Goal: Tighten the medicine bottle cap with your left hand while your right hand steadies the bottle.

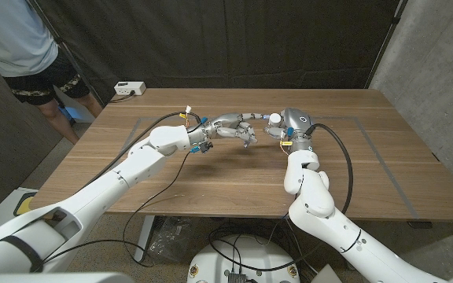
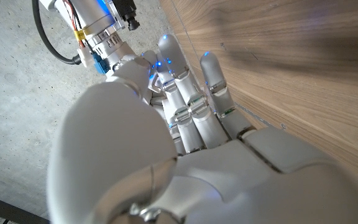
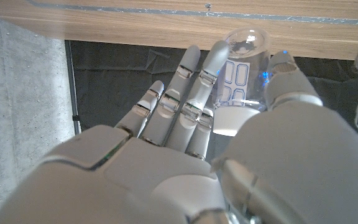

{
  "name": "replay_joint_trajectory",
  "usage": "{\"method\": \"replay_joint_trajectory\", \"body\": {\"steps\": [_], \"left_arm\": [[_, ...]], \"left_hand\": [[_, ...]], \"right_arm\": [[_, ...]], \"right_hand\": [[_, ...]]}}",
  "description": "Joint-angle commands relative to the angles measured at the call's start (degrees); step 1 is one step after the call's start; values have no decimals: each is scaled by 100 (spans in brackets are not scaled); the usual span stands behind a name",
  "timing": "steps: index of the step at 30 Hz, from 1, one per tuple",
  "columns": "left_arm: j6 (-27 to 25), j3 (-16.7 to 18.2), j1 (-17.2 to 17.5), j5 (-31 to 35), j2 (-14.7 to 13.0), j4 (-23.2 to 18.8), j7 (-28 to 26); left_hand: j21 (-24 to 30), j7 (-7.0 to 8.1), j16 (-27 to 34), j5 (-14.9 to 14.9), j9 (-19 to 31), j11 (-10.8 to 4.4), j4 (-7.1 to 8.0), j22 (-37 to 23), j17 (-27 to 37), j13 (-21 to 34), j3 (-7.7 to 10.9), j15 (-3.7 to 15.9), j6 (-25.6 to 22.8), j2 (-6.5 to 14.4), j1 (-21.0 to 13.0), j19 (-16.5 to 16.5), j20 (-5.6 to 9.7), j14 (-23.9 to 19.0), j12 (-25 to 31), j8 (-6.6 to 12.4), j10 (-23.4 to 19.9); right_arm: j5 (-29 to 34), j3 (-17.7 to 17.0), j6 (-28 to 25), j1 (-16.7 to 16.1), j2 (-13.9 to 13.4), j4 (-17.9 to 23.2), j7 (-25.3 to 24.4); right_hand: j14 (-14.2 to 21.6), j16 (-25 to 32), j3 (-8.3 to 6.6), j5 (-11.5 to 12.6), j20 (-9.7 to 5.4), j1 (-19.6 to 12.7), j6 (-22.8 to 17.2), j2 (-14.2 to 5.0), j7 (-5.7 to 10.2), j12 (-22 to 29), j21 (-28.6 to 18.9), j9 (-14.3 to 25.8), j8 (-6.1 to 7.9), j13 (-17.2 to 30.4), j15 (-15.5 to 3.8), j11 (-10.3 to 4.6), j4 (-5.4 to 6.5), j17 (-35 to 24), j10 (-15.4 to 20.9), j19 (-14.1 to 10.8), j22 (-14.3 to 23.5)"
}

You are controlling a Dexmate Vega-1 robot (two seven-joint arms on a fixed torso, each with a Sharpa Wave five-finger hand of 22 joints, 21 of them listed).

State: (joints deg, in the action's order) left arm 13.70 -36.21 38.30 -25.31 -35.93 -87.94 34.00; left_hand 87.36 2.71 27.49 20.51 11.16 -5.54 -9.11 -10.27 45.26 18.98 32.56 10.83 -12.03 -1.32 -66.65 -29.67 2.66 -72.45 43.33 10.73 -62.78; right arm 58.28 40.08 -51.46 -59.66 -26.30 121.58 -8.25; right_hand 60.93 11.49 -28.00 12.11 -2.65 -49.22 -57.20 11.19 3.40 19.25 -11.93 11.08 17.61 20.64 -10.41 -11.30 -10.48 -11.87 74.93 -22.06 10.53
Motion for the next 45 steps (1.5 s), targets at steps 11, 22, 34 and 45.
{"method": "replay_joint_trajectory", "body": {"steps": [11,22,34,45], "left_arm": [[82,-226,-412,150,400,554,296],[-245,-17,-65,504,-45,-272,-412],[-384,163,382,733,-456,-942,-1071],[-294,83,407,1366,-482,-1108,-1602]], "left_hand": [[21,-34,-23,3,8,-137,12,-14,9,1437,4,-7,85,28,-18,0,559,-37,37,-8,-149],[26,-63,-25,3,8,-133,14,-12,19,1448,0,10,126,24,-11,-27,562,-27,40,-10,-146],[18,-90,-32,23,8,-135,11,-6,1,1468,23,2,214,14,-4,-54,574,-61,56,-22,-165],[18,-148,-33,36,8,-135,13,-6,-7,1476,41,8,388,3,7,-67,564,-98,60,-51,-174]], "right_arm": [[101,-50,-38,-131,86,61,-9],[110,-104,-206,-117,91,97,196],[-8,-112,-467,241,82,-63,754],[416,224,-1004,524,-38,22,1491]], "right_hand": [[74,42,-221,35,-463,-1056,-922,-1089,846,-35,-16,28,58,27,-317,-44,148,-29,35,-41,16],[89,49,-224,30,-461,-1054,-927,-1088,845,-37,-15,28,59,40,-318,-45,149,-38,35,-40,16],[89,46,-230,25,-458,-1058,-929,-1087,844,-41,-15,29,58,48,-317,-42,148,-43,35,-39,17],[151,82,-229,15,-451,-1069,-926,-1091,843,-25,-15,28,55,75,-324,-41,143,-67,57,-38,17]]}}
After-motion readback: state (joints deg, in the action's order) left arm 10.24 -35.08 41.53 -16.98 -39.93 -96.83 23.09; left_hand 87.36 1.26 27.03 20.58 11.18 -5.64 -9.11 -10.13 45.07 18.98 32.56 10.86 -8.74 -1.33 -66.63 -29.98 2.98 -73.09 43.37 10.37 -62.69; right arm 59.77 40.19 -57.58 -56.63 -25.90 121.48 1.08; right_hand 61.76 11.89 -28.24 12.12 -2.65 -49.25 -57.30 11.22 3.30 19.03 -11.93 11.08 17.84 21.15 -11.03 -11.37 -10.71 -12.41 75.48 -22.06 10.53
